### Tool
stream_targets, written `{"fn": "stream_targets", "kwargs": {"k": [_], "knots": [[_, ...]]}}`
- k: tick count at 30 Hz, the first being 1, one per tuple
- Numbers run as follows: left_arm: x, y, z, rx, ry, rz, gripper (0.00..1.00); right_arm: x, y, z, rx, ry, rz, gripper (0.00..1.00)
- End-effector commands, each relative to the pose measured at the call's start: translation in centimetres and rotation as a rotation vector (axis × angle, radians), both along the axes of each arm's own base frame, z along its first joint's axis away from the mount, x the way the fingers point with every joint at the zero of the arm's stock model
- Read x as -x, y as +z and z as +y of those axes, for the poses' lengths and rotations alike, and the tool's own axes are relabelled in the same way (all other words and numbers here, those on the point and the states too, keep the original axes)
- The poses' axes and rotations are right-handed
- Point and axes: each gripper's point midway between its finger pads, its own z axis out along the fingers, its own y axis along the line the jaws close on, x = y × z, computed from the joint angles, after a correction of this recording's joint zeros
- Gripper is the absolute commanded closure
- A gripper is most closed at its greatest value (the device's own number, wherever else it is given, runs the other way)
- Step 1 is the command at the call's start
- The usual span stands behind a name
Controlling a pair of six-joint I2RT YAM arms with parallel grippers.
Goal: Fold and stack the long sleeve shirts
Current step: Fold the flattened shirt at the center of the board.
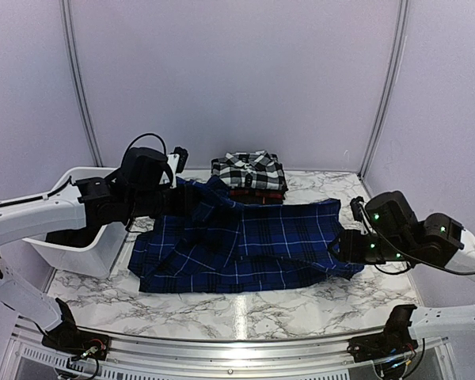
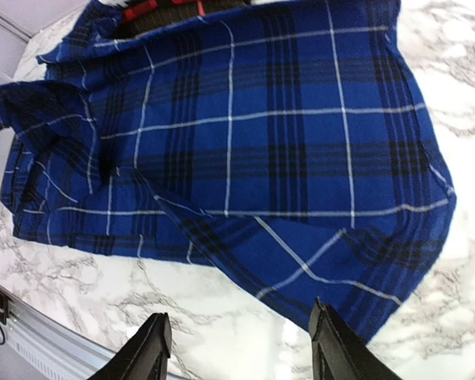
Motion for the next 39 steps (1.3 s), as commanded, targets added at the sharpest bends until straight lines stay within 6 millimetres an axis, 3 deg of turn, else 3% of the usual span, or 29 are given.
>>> {"fn": "stream_targets", "kwargs": {"k": [1,9,16,20,28,33,39], "knots": [[0.0,2.6,1.0,0.017,0.026,-0.031,1.0,3.4,-2.6,-2.8,0.083,-0.051,0.167,0.46],[0.0,3.6,1.7,0.019,0.049,-0.049,1.0,5.5,-4.4,-4.5,0.17,-0.04,0.276,0.54],[0.0,4.3,1.8,0.026,0.047,-0.058,1.0,4.8,-6.0,-3.8,0.132,-0.067,0.256,0.66],[0.0,4.7,2.1,0.023,0.052,-0.068,1.0,3.6,-6.8,-3.9,0.128,-0.121,0.209,0.72],[0.1,5.2,2.5,0.021,0.059,-0.076,1.0,0.9,-6.1,-4.6,0.154,-0.217,0.083,0.76],[0.1,5.5,2.8,0.02,0.068,-0.082,1.0,-0.5,-5.4,-4.8,0.252,-0.225,0.047,1.0],[0.0,5.3,2.9,0.014,0.076,-0.081,1.0,-3.1,-4.1,-4.8,0.336,-0.221,0.026,1.0]]}}
